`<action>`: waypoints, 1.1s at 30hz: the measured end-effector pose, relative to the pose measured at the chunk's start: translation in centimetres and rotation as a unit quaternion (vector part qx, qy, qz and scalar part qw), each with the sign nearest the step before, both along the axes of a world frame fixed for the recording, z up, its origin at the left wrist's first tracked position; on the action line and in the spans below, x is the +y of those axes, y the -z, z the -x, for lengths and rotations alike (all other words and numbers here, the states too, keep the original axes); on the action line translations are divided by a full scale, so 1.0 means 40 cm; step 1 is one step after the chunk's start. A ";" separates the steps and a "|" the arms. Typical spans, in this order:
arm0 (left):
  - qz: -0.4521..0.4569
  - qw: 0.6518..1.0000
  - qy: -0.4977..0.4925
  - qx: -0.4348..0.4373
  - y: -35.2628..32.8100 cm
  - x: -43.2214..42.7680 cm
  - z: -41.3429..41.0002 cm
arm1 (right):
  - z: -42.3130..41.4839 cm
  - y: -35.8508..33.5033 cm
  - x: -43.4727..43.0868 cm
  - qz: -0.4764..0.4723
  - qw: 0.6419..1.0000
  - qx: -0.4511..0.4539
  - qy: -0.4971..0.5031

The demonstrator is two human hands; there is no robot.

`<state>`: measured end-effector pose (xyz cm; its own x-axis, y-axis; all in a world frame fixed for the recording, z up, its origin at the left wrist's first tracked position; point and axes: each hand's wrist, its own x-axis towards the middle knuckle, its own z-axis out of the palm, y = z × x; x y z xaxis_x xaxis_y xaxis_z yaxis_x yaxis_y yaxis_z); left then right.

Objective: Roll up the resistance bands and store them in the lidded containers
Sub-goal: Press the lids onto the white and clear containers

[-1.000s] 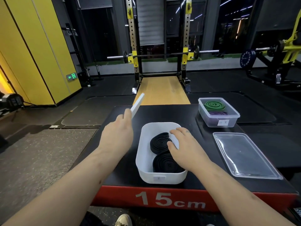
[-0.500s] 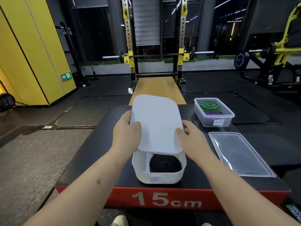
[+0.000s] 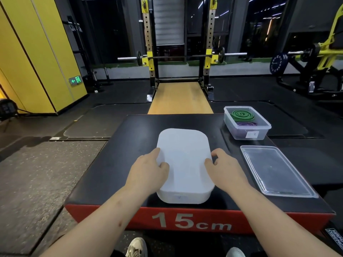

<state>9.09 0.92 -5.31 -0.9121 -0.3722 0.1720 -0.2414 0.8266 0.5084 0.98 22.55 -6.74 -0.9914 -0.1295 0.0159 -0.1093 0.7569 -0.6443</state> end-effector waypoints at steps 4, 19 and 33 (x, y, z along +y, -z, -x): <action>0.005 1.000 0.000 -0.012 0.013 -0.002 0.004 | 0.001 -0.004 -0.008 0.001 1.000 -0.005 -0.003; 0.166 0.980 0.089 -0.061 0.023 -0.024 0.078 | 0.040 -0.019 -0.052 -0.158 0.979 0.055 -0.119; 0.211 0.968 0.114 -0.080 0.025 -0.036 0.135 | 0.094 -0.014 -0.081 -0.207 0.964 0.062 -0.157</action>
